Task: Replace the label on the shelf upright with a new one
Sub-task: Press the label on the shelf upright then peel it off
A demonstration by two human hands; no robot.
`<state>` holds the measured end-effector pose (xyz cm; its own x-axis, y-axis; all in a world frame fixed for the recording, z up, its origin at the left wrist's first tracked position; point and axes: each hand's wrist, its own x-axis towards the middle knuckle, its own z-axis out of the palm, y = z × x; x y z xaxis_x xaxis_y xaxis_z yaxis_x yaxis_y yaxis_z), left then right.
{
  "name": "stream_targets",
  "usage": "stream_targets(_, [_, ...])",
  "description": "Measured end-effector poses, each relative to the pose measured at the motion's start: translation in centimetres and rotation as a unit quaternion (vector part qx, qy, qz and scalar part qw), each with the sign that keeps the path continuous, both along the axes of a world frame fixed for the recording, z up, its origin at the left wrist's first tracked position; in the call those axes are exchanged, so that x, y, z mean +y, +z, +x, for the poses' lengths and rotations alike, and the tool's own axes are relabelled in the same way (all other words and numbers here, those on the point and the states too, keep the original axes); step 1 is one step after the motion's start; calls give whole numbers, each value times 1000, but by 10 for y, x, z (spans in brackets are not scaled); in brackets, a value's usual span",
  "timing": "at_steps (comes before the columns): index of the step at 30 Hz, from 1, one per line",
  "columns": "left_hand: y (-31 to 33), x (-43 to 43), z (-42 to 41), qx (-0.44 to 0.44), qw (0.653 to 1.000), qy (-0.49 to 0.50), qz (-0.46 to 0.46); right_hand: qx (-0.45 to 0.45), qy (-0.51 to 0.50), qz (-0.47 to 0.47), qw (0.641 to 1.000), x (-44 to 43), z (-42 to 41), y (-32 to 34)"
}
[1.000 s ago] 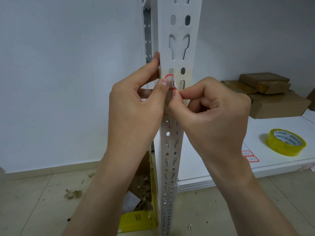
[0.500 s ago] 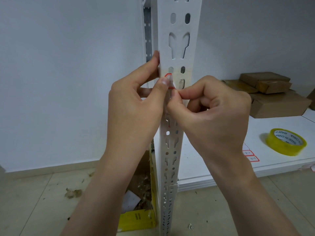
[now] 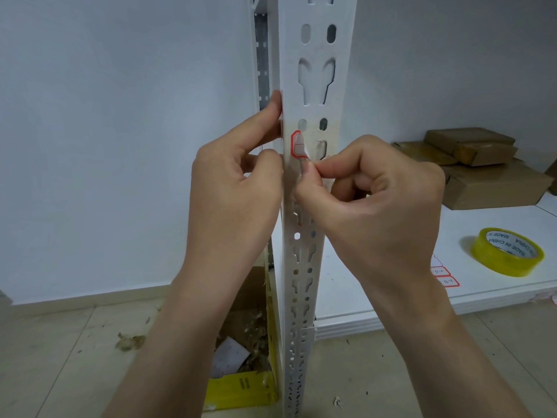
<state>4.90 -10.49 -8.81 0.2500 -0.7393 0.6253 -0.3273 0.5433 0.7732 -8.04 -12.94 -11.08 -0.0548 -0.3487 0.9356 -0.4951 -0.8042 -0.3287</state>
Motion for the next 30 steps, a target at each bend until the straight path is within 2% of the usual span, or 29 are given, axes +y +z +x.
stream_targets(30, [-2, -4, 1, 19, 1000, -13, -17, 40, 14, 14, 999, 1, -3, 1])
